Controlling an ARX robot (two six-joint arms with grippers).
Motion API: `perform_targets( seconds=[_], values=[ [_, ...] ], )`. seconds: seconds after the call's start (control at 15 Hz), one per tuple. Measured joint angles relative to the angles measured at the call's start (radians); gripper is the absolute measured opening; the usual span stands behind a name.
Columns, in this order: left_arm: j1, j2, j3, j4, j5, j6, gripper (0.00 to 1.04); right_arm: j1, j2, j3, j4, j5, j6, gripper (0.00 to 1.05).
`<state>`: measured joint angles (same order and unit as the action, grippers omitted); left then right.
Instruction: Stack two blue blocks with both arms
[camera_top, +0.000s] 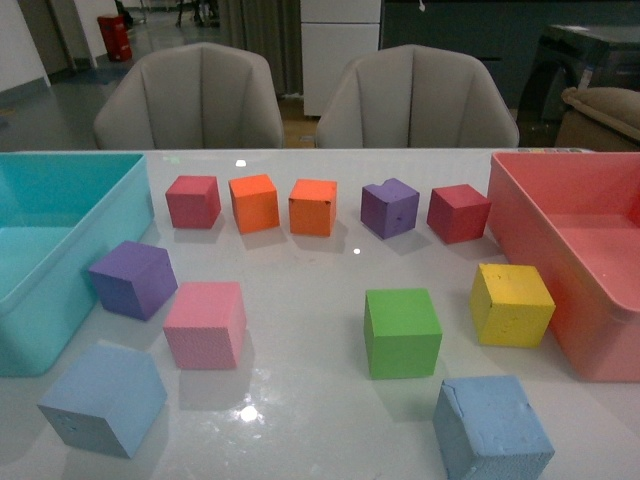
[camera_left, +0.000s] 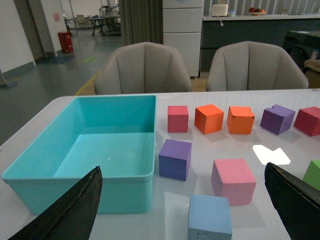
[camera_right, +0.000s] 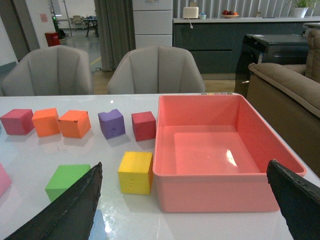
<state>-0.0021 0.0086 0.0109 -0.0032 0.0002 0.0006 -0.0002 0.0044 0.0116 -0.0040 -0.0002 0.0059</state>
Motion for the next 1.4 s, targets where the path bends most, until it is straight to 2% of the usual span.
perform_targets(
  seconds=[0.93, 1.0, 1.07, 1.13, 1.33, 1.4],
  values=[
    [0.000, 0.000, 0.000, 0.000, 0.000, 0.000, 0.98, 0.000, 0.000, 0.000, 0.000, 0.000, 0.000, 0.98],
    [0.000, 0.000, 0.000, 0.000, 0.000, 0.000, 0.98, 0.017, 0.011, 0.005, -0.024, 0.058, 0.000, 0.98],
    [0.000, 0.000, 0.000, 0.000, -0.001, 0.000, 0.98, 0.068, 0.122, 0.026, 0.021, 0.206, 0.001, 0.98],
    [0.000, 0.000, 0.000, 0.002, 0.000, 0.000, 0.98, 0.060, 0.253, 0.070, 0.119, 0.255, 0.002, 0.98],
    [0.000, 0.000, 0.000, 0.000, 0.000, 0.000, 0.98, 0.094, 0.687, 0.276, 0.386, 0.211, 0.022, 0.98],
    [0.000, 0.000, 0.000, 0.000, 0.000, 0.000, 0.98, 0.110, 0.855, 0.349, 0.380, 0.182, 0.048, 0.98]
  ],
)
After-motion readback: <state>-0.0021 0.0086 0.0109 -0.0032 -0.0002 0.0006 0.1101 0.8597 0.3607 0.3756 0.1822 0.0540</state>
